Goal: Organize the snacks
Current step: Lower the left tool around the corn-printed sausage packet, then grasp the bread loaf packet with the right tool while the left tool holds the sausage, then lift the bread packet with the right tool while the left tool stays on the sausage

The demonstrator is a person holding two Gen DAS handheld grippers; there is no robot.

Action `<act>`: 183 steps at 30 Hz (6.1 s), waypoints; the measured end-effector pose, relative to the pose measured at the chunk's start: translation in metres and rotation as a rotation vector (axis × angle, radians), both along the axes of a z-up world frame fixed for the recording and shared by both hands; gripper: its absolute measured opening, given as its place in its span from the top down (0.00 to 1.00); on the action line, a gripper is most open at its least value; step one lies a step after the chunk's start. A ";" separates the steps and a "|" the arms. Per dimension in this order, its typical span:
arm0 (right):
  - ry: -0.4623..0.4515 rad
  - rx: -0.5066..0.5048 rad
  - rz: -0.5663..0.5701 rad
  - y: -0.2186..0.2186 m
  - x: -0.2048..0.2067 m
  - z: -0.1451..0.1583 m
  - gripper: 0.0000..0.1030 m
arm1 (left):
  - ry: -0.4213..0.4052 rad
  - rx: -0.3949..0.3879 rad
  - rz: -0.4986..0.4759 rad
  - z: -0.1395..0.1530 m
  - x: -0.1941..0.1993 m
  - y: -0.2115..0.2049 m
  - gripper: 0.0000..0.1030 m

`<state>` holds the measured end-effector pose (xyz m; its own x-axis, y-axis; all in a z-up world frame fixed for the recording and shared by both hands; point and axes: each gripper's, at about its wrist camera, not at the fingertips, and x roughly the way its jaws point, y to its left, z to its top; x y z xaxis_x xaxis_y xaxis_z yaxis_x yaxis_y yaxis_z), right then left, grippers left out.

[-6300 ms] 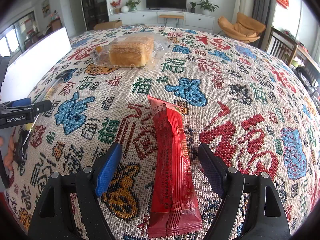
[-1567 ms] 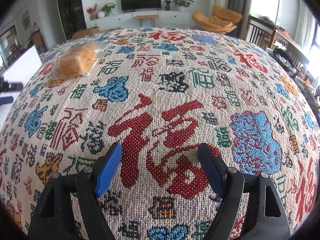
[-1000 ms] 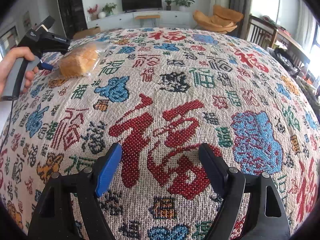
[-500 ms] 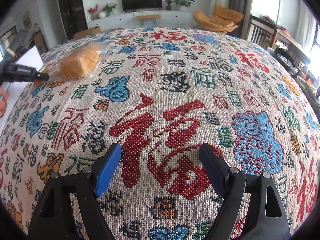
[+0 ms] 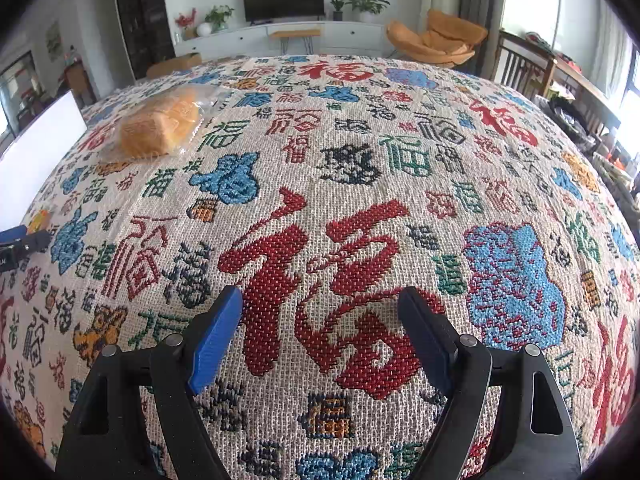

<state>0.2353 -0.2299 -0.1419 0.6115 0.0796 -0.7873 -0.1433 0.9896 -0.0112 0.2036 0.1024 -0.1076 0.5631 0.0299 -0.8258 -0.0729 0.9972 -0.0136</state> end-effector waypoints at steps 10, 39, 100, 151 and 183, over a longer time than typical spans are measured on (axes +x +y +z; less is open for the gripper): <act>0.000 -0.004 0.000 0.001 0.000 0.000 0.19 | -0.018 0.005 0.007 -0.002 0.000 0.001 0.00; -0.011 0.151 0.113 0.088 0.069 0.078 0.17 | -0.018 0.004 0.007 -0.002 0.000 0.002 0.00; -0.201 -0.103 0.375 0.040 -0.029 0.045 0.03 | -0.018 0.005 0.009 -0.002 0.000 0.001 0.00; 0.108 0.058 0.201 -0.014 -0.008 0.040 0.03 | -0.018 0.003 0.009 -0.002 0.000 0.001 0.00; 0.046 0.002 0.178 -0.011 -0.016 0.012 0.01 | -0.012 -0.004 0.004 -0.003 0.002 0.002 0.00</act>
